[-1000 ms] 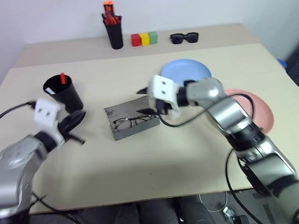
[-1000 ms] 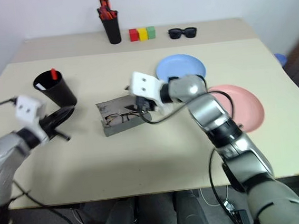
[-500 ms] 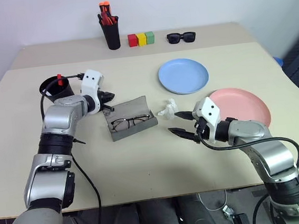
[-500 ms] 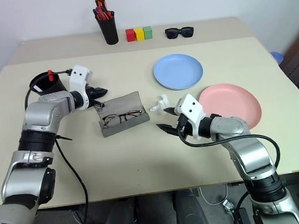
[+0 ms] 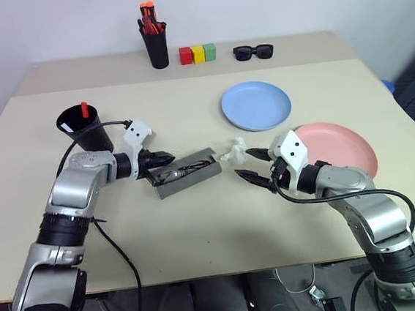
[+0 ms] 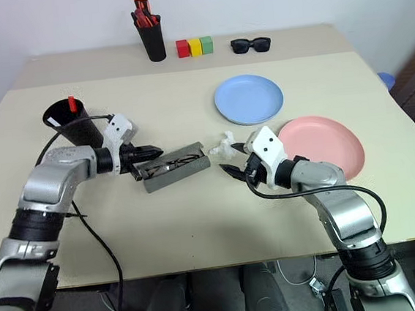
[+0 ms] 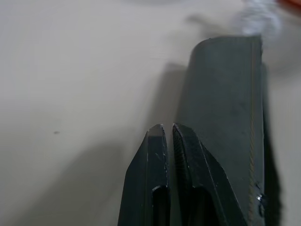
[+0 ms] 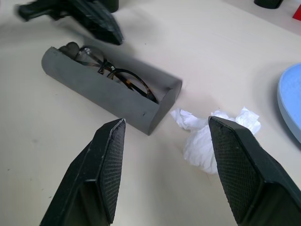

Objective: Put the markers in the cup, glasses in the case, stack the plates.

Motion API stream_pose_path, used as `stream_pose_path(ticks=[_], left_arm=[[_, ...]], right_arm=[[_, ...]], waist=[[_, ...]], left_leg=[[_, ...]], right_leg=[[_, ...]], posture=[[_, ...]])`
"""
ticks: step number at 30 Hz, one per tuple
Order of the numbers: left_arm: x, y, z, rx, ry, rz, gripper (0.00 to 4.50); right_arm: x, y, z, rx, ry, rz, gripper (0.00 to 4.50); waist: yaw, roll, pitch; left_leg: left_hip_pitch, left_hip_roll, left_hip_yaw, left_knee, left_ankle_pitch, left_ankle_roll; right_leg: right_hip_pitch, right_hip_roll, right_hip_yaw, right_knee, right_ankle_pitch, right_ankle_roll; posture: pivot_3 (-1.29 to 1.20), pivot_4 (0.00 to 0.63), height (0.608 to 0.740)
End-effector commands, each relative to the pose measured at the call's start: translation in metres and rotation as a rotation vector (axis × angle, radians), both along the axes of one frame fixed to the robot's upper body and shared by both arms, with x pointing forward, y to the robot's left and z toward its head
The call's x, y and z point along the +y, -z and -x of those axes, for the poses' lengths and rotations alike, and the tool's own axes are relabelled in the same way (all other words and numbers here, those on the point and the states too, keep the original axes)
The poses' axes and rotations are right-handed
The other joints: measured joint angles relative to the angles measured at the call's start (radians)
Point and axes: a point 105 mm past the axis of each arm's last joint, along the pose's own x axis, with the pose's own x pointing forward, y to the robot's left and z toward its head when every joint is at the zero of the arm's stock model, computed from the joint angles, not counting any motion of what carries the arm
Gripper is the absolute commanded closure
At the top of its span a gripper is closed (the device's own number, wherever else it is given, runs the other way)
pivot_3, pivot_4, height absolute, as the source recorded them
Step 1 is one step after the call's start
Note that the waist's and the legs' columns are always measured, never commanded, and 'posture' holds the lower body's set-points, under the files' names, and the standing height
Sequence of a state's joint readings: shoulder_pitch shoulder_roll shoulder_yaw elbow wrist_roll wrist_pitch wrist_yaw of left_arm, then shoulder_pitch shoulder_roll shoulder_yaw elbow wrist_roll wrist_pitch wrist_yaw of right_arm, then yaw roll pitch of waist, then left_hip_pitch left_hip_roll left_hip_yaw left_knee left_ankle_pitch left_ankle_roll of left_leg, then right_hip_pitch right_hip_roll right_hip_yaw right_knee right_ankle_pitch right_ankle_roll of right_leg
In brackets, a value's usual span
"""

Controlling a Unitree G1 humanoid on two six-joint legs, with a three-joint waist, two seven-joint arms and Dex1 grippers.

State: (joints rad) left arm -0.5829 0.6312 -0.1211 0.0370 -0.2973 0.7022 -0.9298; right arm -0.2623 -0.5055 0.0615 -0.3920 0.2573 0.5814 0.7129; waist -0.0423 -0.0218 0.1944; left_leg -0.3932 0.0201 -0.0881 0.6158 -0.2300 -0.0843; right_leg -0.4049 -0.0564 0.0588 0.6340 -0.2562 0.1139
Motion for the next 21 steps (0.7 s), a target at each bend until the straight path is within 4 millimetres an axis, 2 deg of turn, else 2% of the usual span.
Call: stream_pose_path(ticks=[1,6,8,13,15,21], left_arm=[[-0.009,-0.017,0.02,-0.12,0.097,-0.007,4.24],[-0.011,0.0,0.042,-0.106,0.164,-0.05,4.24],[-0.01,0.002,0.045,-0.135,0.16,-0.054,4.24],[-0.002,-0.026,0.038,-0.239,0.043,0.079,4.24],[0.009,-0.036,0.039,-0.275,-0.002,0.1,4.24],[0.036,-0.042,0.055,-0.316,-0.072,0.068,4.24]], right_arm=[[0.003,-0.01,-0.005,-0.053,-0.009,-0.009,1.69],[0.0,-0.009,-0.014,-0.062,0.015,0.026,1.69],[-0.002,-0.01,-0.019,-0.079,0.034,0.06,1.69],[-0.001,-0.014,-0.031,-0.139,0.053,0.131,1.69],[0.006,-0.015,-0.035,-0.16,0.042,0.152,1.69],[0.013,-0.017,-0.049,-0.173,0.057,0.18,1.69]], waist=[[0.0,0.0,0.0],[0.0,0.0,0.0],[-0.001,0.0,0.0],[-0.001,0.0,0.0],[-0.003,0.0,0.0],[-0.003,0.0,0.0]], left_leg=[[0.0,0.0,0.0,0.0,0.0,0.0],[0.0,0.0,0.0,0.0,0.0,0.0],[0.0,0.0,0.0,0.0,0.0,0.0],[0.0,0.0,0.0,0.0,0.0,0.0],[0.0,0.0,0.0,0.0,0.0,0.0],[0.0,0.0,0.001,0.0,0.0,0.0]], right_leg=[[0.0,0.0,0.0,0.0,0.0,0.0],[0.0,0.0,0.0,0.0,-0.001,-0.002],[0.0,0.0,0.0,0.0,-0.002,-0.003],[0.0,0.0,0.0,0.0,-0.002,-0.003],[0.0,0.0,0.0,0.0,-0.001,-0.002],[-0.001,0.0,0.0,0.0,0.0,0.0]], posture=[[0.0,0.15,0.74],[0.0,0.15,0.74],[0.0,0.15,0.74],[0.0,0.15,0.74],[0.0,0.15,0.74],[0.0,0.15,0.74]])
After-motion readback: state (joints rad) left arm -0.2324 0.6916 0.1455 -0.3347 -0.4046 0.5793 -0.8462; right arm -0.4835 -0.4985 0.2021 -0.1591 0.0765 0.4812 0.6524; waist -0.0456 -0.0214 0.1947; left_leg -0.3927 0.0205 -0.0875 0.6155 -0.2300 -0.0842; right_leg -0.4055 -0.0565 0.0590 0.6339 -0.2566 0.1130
